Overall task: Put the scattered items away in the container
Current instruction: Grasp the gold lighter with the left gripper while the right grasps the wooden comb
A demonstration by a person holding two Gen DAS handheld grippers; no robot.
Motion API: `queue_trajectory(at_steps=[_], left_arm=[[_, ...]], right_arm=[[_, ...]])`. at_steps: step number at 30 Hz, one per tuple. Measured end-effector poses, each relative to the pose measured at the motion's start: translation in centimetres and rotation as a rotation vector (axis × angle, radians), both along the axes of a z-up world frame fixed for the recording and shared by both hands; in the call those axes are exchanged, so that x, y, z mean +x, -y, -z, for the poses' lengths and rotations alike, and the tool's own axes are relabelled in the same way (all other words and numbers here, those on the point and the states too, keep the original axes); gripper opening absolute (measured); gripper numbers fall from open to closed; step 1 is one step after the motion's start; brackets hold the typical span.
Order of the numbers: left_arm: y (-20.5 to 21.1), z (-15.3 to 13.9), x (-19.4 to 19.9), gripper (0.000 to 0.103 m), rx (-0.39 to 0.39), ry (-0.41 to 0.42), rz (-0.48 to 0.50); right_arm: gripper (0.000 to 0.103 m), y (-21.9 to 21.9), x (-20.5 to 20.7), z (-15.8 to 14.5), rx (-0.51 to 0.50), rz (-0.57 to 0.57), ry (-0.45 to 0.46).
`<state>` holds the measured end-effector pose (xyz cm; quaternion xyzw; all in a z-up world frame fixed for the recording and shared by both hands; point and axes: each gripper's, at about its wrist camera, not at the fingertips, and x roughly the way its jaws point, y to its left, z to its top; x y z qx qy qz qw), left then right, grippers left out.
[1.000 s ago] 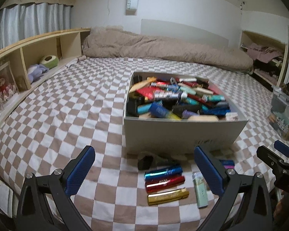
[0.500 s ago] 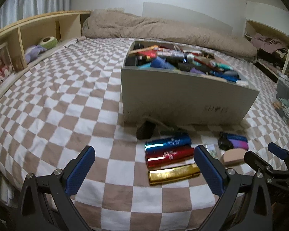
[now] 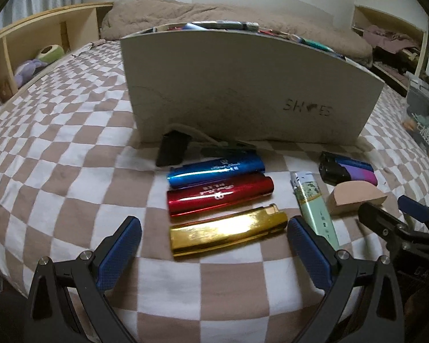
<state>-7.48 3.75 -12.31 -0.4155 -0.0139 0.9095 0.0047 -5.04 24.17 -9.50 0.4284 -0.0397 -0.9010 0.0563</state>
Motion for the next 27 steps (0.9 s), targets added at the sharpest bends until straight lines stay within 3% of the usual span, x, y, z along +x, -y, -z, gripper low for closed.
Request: queue_trajectory(at_steps=[5, 10, 19, 27], left_arm=[[-0.2, 0.5, 0.2, 0.103, -0.017, -0.014, -0.010], [0.2, 0.5, 0.5, 0.103, -0.044, -0.020, -0.019], [1.8, 0.6, 1.7, 0.103, -0.014, -0.026, -0.040], [1.3, 1.1, 1.8, 0.103, -0.036, -0.055, -0.075]], right_arm=[[0.103, -0.2, 0.3, 0.2, -0.008, 0.016, 0.004], [0.103, 0.7, 1.1, 0.8, 0.059, 0.036, -0.038], [0.103, -0.1, 2.2, 0.0, -0.073, -0.030, -0.097], [0.103, 2.6, 1.2, 0.5, 0.035, -0.073, -0.102]])
